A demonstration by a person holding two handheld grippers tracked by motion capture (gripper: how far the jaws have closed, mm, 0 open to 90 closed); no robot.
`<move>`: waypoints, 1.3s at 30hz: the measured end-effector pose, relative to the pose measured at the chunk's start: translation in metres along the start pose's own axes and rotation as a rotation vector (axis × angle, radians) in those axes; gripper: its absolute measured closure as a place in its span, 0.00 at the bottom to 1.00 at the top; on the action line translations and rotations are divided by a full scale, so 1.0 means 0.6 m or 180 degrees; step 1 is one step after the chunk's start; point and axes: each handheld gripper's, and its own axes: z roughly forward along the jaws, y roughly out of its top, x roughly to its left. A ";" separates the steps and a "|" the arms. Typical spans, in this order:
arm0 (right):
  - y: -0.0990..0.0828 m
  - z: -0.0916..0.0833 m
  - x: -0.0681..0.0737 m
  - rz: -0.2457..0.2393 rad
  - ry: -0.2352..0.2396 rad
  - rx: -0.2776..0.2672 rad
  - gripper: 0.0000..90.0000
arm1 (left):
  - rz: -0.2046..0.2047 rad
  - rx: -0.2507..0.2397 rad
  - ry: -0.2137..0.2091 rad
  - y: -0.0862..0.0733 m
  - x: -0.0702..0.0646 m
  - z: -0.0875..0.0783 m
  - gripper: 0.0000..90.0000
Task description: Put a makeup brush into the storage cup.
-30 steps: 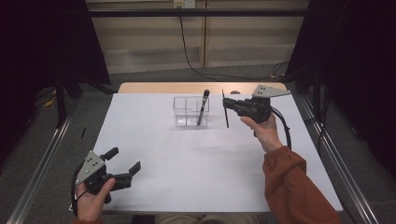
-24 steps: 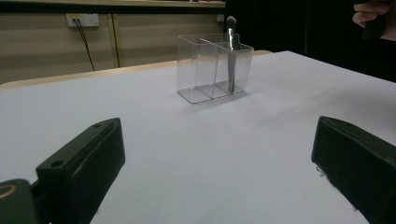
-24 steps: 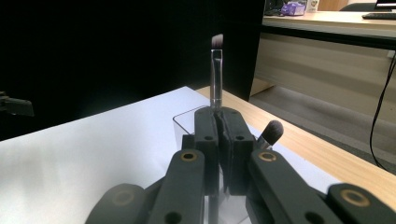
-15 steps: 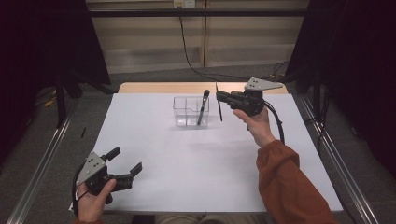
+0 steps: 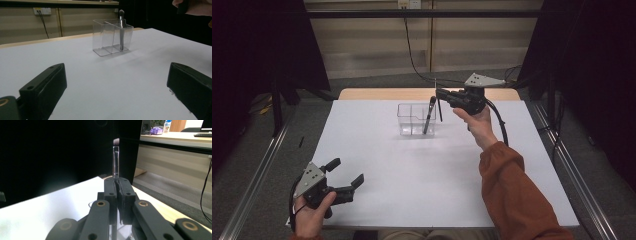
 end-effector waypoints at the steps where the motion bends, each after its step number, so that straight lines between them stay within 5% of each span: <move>1: 0.002 0.001 -0.001 -0.0008 -0.0005 -0.0006 0.96 | 0.0010 0.0003 -0.0001 0.000 0.000 0.000 0.03; 24: 0.019 0.066 -0.016 -0.0007 -0.0164 -0.0037 0.96 | 0.0006 -0.0006 -0.0013 0.001 0.001 0.000 0.03; 39: -0.011 0.087 -0.022 0.0079 -0.0180 0.0029 0.96 | 0.0015 -0.0006 -0.0009 0.001 0.002 -0.001 0.03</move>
